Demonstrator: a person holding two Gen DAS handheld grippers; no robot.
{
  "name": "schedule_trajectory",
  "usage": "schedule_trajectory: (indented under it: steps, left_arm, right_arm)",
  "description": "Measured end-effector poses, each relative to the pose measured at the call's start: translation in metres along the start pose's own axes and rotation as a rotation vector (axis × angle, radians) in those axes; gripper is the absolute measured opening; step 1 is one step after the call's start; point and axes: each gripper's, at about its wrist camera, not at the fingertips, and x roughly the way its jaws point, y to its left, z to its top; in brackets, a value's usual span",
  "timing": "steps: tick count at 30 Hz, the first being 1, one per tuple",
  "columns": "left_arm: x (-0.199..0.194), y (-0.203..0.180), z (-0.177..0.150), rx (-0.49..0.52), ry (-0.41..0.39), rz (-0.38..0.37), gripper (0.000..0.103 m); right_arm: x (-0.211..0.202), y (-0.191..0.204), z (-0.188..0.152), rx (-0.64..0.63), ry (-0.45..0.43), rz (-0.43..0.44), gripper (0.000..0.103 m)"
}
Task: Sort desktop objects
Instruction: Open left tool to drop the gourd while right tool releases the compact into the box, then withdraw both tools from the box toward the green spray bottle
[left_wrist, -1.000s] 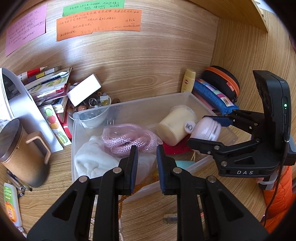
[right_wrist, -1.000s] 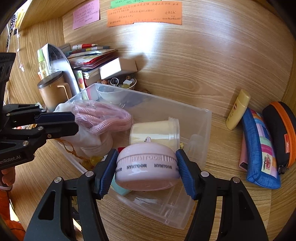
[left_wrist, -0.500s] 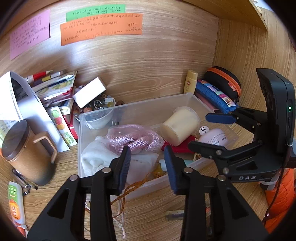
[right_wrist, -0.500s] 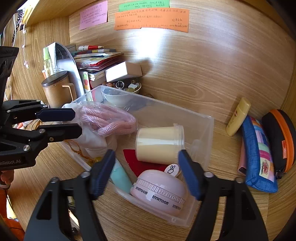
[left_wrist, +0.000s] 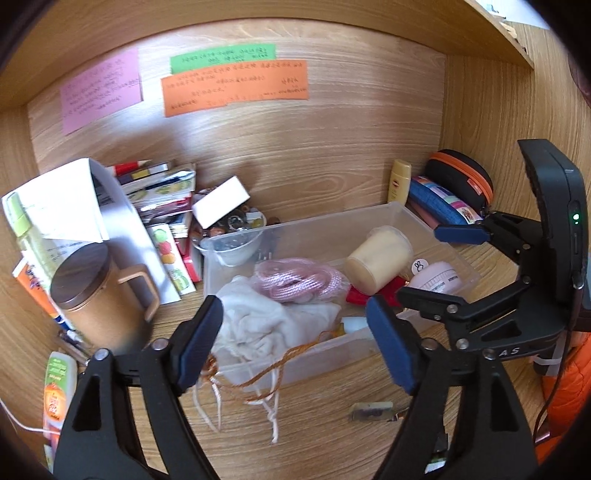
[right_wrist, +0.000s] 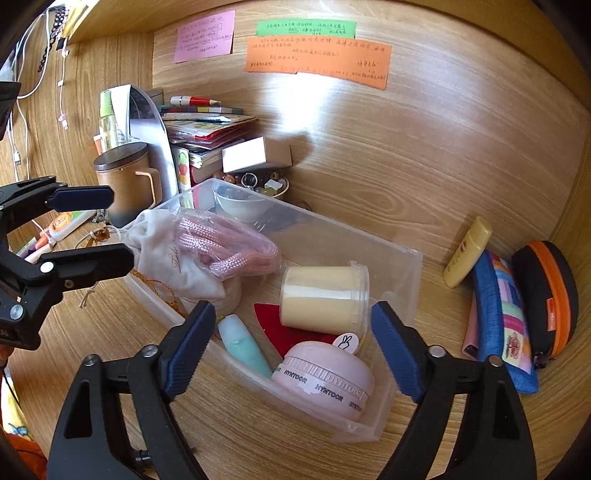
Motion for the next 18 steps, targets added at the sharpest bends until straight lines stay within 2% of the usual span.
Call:
schedule_trajectory:
  steps: [2, 18]
  left_arm:
    - [-0.007, 0.002, -0.003, -0.009, -0.011, 0.014, 0.091]
    - [-0.047, -0.010, -0.029, -0.021, -0.034, -0.006, 0.098]
  right_arm:
    - [-0.006, 0.002, 0.000, -0.009, -0.008, -0.002, 0.087]
    - [-0.057, 0.025, -0.021, -0.033, -0.057, -0.053, 0.088]
